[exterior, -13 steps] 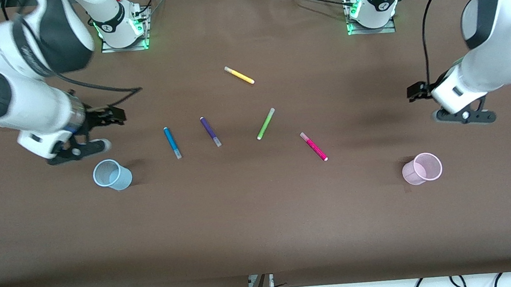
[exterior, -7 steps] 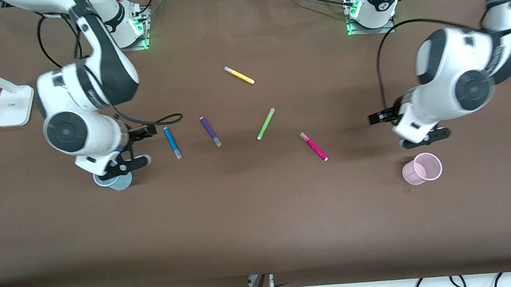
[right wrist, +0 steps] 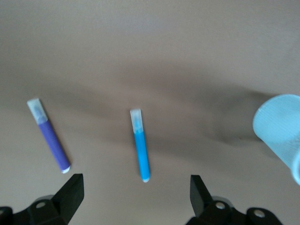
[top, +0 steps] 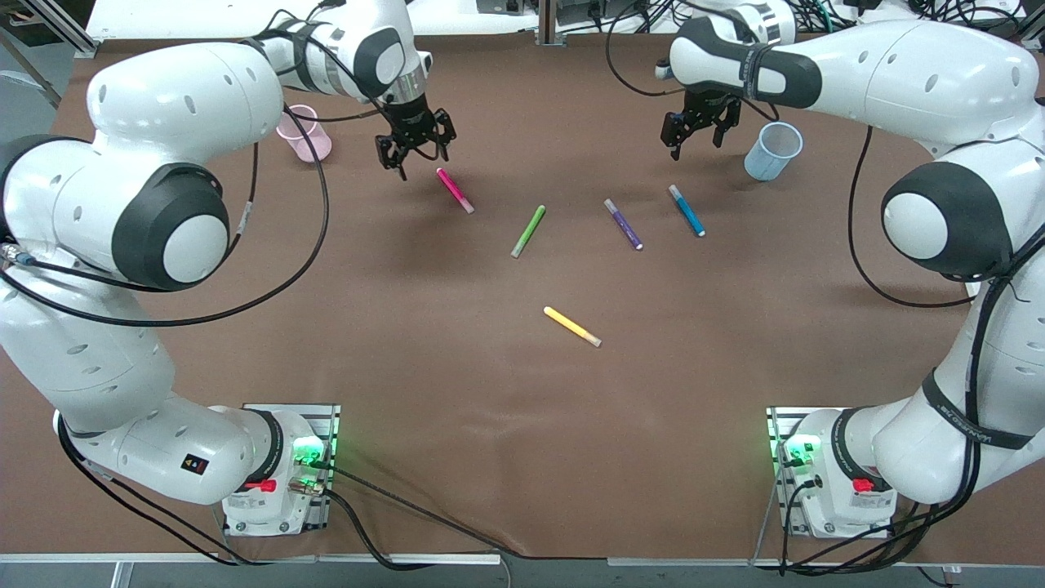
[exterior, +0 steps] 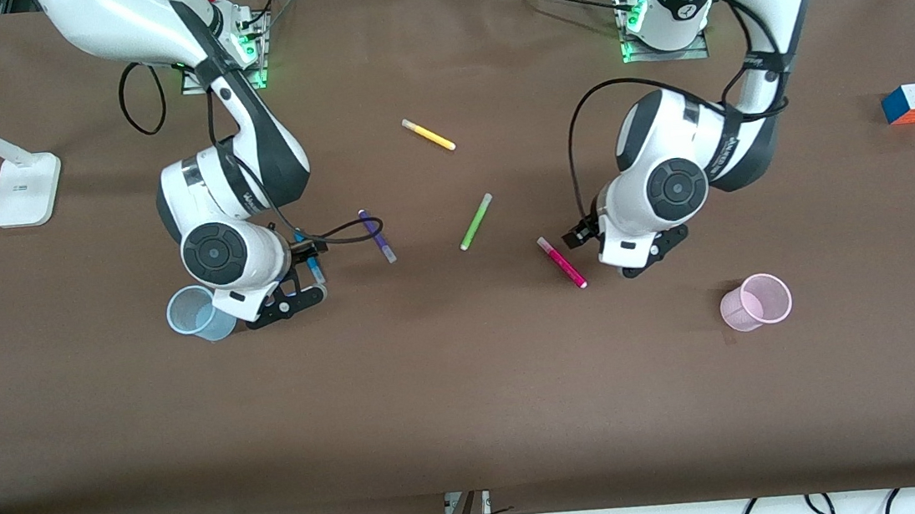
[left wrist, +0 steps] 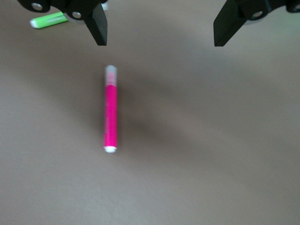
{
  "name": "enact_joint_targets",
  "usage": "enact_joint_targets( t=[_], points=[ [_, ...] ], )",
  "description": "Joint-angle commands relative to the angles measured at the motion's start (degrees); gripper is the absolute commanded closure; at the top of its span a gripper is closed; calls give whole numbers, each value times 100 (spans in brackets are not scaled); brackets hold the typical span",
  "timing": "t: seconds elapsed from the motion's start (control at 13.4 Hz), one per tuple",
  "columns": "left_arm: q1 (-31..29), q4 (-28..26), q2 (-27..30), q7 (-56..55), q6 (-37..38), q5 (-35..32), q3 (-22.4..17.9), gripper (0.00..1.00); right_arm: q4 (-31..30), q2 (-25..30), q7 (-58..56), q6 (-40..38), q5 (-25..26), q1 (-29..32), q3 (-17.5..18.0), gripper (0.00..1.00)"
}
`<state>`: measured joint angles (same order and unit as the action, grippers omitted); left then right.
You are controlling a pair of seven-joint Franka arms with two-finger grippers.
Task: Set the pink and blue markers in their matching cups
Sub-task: 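Grasp the blue marker with the right gripper while the left gripper grasps the pink marker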
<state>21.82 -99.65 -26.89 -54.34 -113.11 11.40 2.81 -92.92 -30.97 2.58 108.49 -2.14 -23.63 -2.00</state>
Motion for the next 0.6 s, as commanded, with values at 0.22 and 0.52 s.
enact_joint_targets(
  t=[0.22, 0.52],
  points=[
    [717, -73, -527, -1061, -1046, 127, -97, 0, -1139, 144, 41, 1321, -129, -19, -19, 0],
    [955, -81, -1028, -1061, -1687, -171, -105, 0, -1684, 127, 15, 2297, -129, -150, -11, 0]
  ],
)
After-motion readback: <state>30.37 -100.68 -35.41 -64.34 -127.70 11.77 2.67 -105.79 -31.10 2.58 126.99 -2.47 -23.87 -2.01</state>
